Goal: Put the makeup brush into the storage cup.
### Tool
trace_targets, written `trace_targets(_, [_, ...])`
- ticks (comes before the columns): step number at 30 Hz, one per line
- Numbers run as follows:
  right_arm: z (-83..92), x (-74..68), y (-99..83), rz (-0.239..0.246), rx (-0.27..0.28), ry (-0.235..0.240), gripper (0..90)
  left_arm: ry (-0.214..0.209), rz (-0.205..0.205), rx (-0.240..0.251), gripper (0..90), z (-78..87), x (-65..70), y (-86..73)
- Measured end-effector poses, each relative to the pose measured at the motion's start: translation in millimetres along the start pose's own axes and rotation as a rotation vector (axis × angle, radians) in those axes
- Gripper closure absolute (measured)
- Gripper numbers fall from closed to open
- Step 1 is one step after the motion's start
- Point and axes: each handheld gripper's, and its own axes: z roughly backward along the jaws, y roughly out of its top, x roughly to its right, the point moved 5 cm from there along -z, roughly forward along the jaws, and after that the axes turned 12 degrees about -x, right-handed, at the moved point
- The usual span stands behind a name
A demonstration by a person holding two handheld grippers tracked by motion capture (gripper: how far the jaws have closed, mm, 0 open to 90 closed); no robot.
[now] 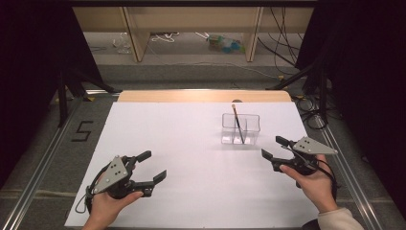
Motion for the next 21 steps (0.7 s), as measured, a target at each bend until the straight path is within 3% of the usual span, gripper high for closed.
trace_targets(2, [3.7,-1.5,-3.2,-0.004,-0.019,0.003,27.3,0.003,-0.005,0.003,19.2,0.3,-0.7,0.2])
trace_targets(3, [4.8,-3.8,-4.4,-0.015,-0.015,0.021,27.3,0.003,-0.009,0.003,19.2,0.5,-1.1,0.5])
trace_targets(4, [5.8,-3.8,-4.9,-0.002,0.008,0.005,27.3,0.004,-0.007,0.004,19.2,0.6,-1.2,0.6])
trace_targets(7, [9.9,-8.9,-8.8,-0.004,-0.003,0.017,27.3,0.006,-0.007,0.002,19.2,1.0,-1.6,0.4])
trace_targets(13, [14.4,-28.1,-14.2,-0.001,-0.017,0.065,26.4,0.011,-0.005,0.004,19.2,1.8,-4.0,0.2])
trace_targets(17, [14.0,-39.4,-15.9,-0.008,0.006,0.091,25.0,0.014,-0.003,0.006,19.1,2.7,-5.0,0.4])
trace_targets(18, [16.0,-42.1,-17.3,0.004,-0.020,0.093,25.0,0.014,0.011,0.009,19.2,2.5,-4.9,0.1])
trace_targets(21, [16.0,-47.7,-17.2,0.040,-0.013,0.085,24.8,0.015,-0.001,0.006,19.2,2.8,-6.1,-0.2])
